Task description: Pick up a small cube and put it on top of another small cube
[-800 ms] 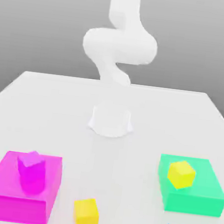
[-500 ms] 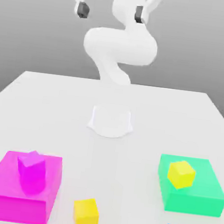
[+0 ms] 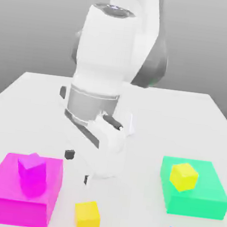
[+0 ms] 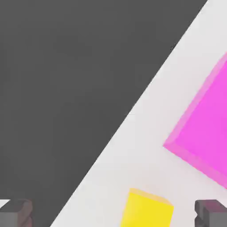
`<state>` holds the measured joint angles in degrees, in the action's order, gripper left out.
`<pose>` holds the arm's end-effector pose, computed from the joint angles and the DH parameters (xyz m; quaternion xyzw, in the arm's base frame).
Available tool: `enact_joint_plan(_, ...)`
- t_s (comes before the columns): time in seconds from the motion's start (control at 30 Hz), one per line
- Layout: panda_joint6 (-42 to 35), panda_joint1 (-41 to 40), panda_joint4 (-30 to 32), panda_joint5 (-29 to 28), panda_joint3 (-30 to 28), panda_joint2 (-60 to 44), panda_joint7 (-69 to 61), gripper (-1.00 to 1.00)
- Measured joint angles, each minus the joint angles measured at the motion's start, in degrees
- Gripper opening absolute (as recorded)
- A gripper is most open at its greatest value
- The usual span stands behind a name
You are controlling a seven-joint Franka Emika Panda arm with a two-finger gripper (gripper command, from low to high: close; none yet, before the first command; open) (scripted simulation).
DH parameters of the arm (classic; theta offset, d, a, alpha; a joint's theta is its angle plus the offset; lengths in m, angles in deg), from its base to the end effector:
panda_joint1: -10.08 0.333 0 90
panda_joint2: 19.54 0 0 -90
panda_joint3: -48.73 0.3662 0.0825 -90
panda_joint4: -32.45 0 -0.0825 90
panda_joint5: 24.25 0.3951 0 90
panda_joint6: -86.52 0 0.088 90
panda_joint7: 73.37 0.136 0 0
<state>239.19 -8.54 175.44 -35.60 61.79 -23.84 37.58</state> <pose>0.4909 -0.0440 0.2778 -0.5953 0.8010 -0.0620 0.0135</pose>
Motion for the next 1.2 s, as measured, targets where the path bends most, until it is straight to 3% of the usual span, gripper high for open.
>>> enact_joint_plan(0.13,3.63,0.33,1.72,3.24,-0.16,-6.72,5.90,0.00)
enact_joint_plan(0.3,11.38,3.42,0.31,-0.12,-4.11,-16.86,10.31,0.00)
enact_joint_plan(0.33,12.52,4.10,0.04,-0.74,-4.92,-18.31,10.80,-1.00)
enact_joint_plan(0.57,12.67,4.09,0.04,-0.74,-4.91,-18.33,10.85,-1.00)
enact_joint_plan(0.77,3.90,2.12,2.36,4.89,-0.36,-7.16,6.85,-1.00)
enact_joint_plan(1.2,-11.71,20.77,8.86,18.30,10.24,16.01,2.15,-1.00)
